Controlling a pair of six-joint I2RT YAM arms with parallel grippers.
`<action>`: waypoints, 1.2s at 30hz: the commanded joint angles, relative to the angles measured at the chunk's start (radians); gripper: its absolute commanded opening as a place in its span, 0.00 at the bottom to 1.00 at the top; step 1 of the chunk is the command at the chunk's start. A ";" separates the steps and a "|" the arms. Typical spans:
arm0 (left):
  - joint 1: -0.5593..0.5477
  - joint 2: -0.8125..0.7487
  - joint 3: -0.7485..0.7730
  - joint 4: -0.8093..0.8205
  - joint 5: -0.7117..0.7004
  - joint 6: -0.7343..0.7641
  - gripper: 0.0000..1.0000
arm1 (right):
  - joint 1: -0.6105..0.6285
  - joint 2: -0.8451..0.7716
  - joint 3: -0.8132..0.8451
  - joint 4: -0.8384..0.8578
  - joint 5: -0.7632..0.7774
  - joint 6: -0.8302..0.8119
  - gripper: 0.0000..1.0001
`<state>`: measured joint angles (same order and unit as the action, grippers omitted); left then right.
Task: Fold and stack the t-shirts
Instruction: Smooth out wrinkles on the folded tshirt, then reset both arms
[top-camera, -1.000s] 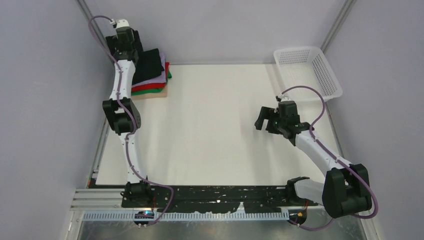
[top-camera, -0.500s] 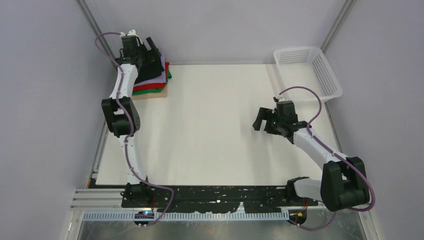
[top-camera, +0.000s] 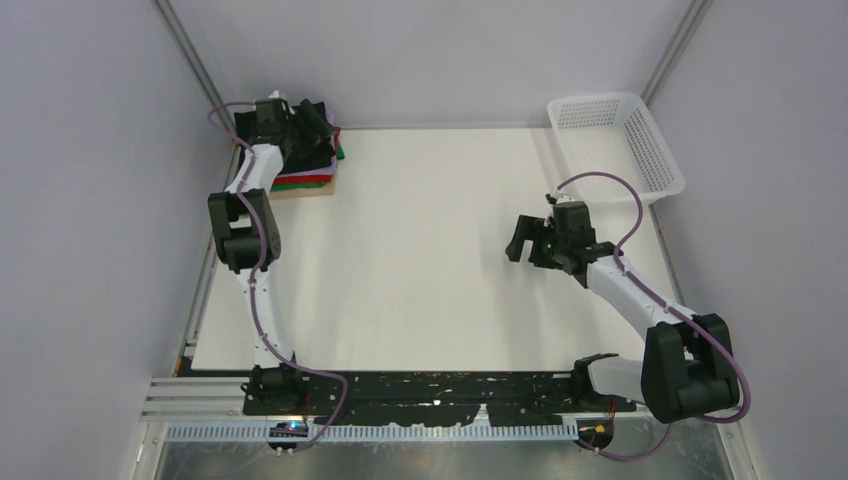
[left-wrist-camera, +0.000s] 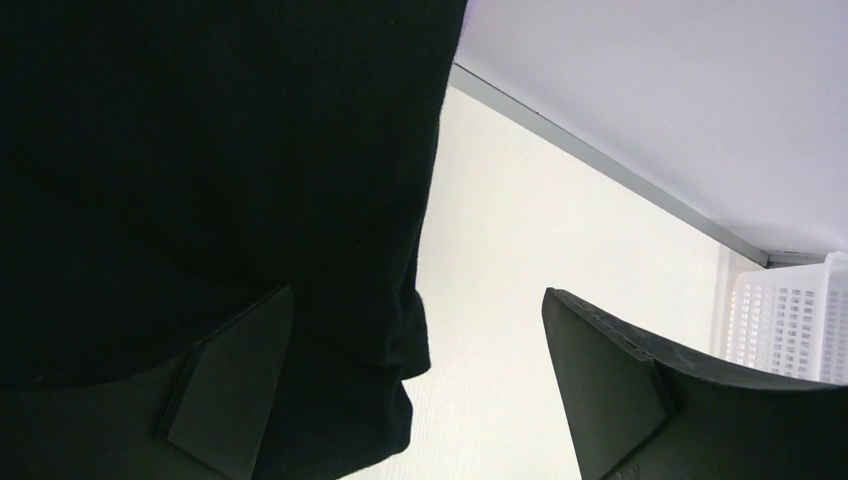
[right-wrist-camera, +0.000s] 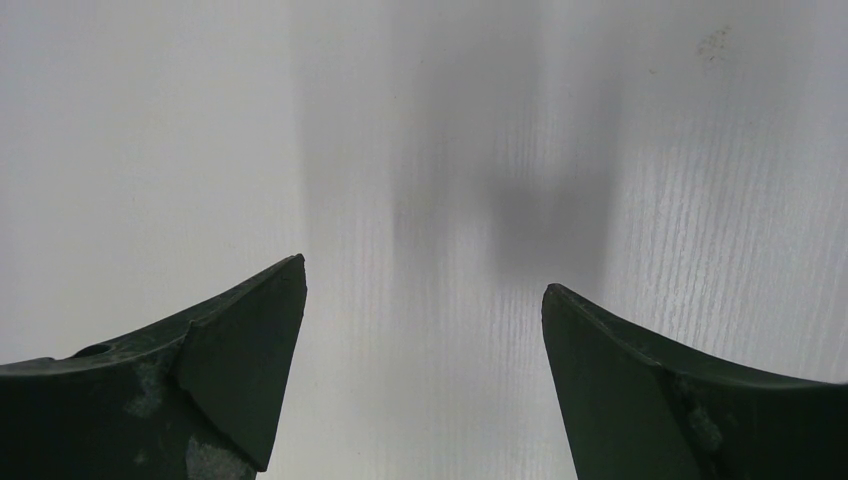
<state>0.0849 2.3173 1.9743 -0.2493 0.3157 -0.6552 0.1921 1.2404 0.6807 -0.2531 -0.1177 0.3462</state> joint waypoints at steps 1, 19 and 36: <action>-0.032 -0.018 -0.022 0.011 0.063 -0.020 1.00 | -0.005 -0.041 0.019 0.049 -0.006 -0.014 0.95; -0.131 -0.804 -0.562 -0.045 -0.022 0.179 0.99 | -0.005 -0.310 -0.051 0.082 0.132 -0.013 0.95; -0.232 -1.643 -1.424 -0.096 -0.307 0.138 1.00 | -0.006 -0.673 -0.303 0.159 0.324 0.084 0.96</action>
<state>-0.1501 0.7414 0.5652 -0.3962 0.0746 -0.4984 0.1921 0.5995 0.4065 -0.1642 0.1390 0.3855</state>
